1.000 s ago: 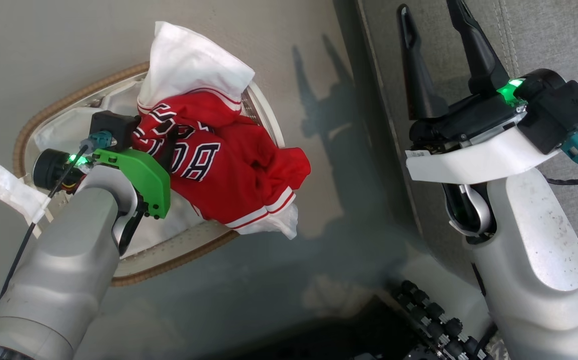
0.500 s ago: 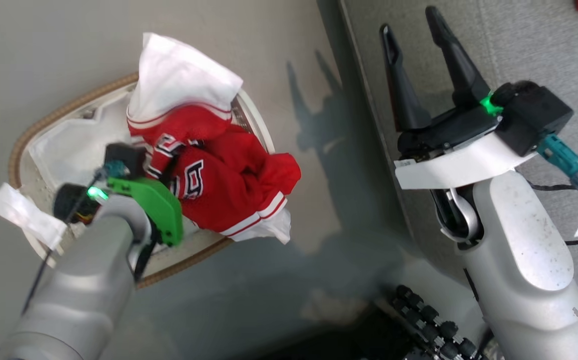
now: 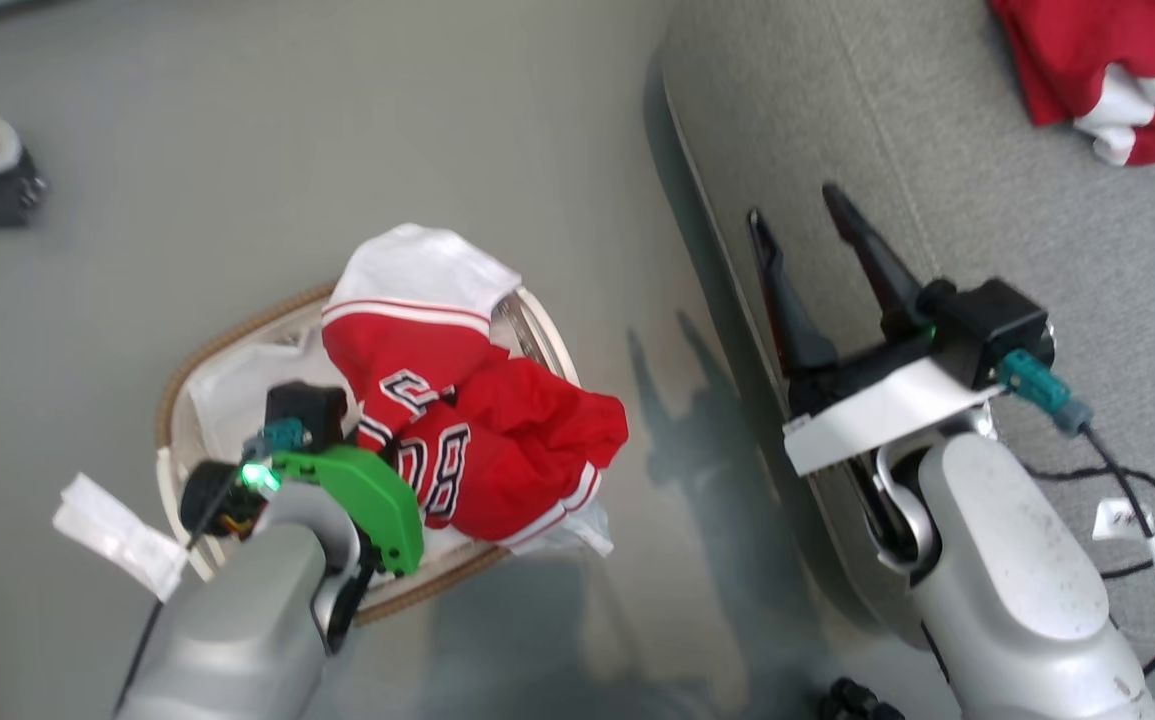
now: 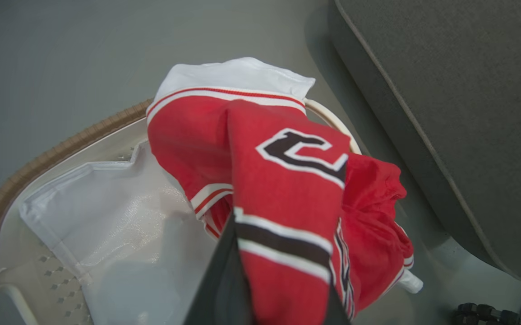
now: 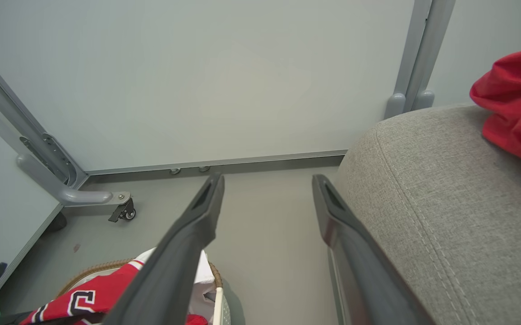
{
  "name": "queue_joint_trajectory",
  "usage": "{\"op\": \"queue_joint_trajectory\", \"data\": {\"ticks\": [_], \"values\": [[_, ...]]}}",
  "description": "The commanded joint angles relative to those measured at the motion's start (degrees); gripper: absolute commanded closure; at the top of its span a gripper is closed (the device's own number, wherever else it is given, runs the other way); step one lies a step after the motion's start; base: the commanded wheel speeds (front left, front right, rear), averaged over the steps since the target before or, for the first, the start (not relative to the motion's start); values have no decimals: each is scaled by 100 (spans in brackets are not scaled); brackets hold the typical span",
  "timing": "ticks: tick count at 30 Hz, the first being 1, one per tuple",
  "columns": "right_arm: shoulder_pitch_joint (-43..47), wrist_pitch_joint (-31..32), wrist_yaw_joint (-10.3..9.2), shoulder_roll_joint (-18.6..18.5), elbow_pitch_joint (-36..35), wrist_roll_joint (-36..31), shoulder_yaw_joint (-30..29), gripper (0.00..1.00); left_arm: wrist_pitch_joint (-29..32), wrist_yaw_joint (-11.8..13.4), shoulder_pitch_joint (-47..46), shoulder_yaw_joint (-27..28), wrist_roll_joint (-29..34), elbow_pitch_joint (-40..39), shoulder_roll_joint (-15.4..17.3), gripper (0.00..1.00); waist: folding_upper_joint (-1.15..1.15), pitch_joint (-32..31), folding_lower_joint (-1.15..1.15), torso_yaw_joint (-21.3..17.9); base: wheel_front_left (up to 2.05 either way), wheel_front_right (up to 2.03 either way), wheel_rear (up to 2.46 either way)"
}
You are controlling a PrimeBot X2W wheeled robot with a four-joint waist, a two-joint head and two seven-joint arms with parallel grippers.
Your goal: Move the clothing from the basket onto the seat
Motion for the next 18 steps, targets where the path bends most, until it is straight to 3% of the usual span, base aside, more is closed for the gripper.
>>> {"op": "queue_joint_trajectory", "data": {"ticks": [1, 18], "values": [[214, -13, -6, -26, 95, -40, -23, 0, -18, 63, 277, 143, 111, -102, -35, 100, 0, -911, 0, 310, 0, 0, 0], [1299, -12, -6, -26, 614, -159, -105, 0, -20, 225, 1551, 1698, 1550, -1892, -266, 100, 0, -2360, 0, 804, 0, 0, 0]]}}
